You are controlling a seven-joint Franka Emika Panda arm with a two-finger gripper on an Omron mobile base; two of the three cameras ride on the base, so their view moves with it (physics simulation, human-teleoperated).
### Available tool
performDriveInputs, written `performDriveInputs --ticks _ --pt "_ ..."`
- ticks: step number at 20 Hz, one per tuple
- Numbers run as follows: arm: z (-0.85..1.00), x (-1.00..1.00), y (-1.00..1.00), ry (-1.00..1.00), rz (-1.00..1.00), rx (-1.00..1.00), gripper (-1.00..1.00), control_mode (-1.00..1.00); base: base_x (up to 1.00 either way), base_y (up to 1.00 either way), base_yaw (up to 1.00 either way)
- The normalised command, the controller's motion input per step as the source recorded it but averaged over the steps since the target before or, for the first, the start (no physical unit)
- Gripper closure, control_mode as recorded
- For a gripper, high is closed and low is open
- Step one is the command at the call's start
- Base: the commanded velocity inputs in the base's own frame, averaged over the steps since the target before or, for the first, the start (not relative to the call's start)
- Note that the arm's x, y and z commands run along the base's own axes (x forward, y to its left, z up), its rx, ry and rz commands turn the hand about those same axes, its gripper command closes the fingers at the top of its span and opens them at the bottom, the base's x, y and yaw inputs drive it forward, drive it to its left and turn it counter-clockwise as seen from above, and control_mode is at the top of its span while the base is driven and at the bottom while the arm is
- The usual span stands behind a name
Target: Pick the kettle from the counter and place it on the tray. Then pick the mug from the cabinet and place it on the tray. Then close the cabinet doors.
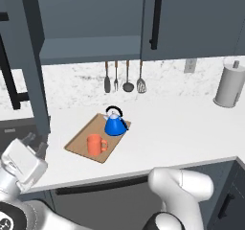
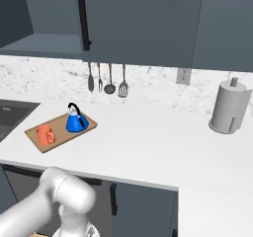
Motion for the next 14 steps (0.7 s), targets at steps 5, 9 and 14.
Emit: performDriveInputs --ticks 5,9,14 --pt "0.23 -0.01 0.39 0.11 -0.02 0.00 -1.00 -1.00 0.00 0.00 0.00" --pt "0.42 0.00 0.15 0.14 -0.09 0.00 -1.00 -1.00 0.00 0.00 0.00" --pt "0.45 0.05 0.00 0.17 -0.12 0.00 -1.00 -1.00 0.00 0.00 0.00"
